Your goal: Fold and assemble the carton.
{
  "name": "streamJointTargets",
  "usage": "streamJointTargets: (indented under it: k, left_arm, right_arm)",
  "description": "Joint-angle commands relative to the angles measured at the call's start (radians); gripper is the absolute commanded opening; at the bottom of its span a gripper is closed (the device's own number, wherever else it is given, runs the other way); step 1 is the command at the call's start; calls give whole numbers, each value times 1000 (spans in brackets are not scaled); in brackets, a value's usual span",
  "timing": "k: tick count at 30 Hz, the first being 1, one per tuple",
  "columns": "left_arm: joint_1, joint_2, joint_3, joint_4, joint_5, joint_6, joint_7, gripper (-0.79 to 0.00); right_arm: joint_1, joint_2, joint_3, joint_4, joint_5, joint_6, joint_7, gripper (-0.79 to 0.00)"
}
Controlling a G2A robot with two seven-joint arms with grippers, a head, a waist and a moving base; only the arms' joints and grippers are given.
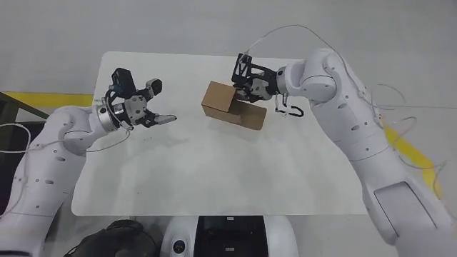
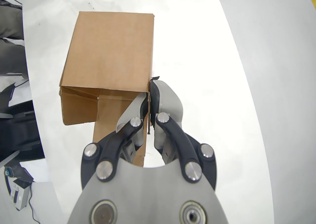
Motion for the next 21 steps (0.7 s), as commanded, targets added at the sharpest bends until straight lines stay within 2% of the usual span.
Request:
streamJointTargets:
  k: [1,14,18,21]
  left_arm:
    - [0,0,-1,0,-2,0,-2,0]
    - [0,0,-1,0,-2,0,-2,0]
    - [6,-1,8,-12,28,34,-33,0]
    - [2,-3,19,-14,47,27,-50,0]
  right_arm:
    - [6,1,-4,5,2,-8,-10,-785]
    - [-6,1,-8,-1,-8,5,-30,-785]
    - [6,3,-26,28,10,-63,-66,-785]
    - [27,4,-46,55,2,-92,-94,-785]
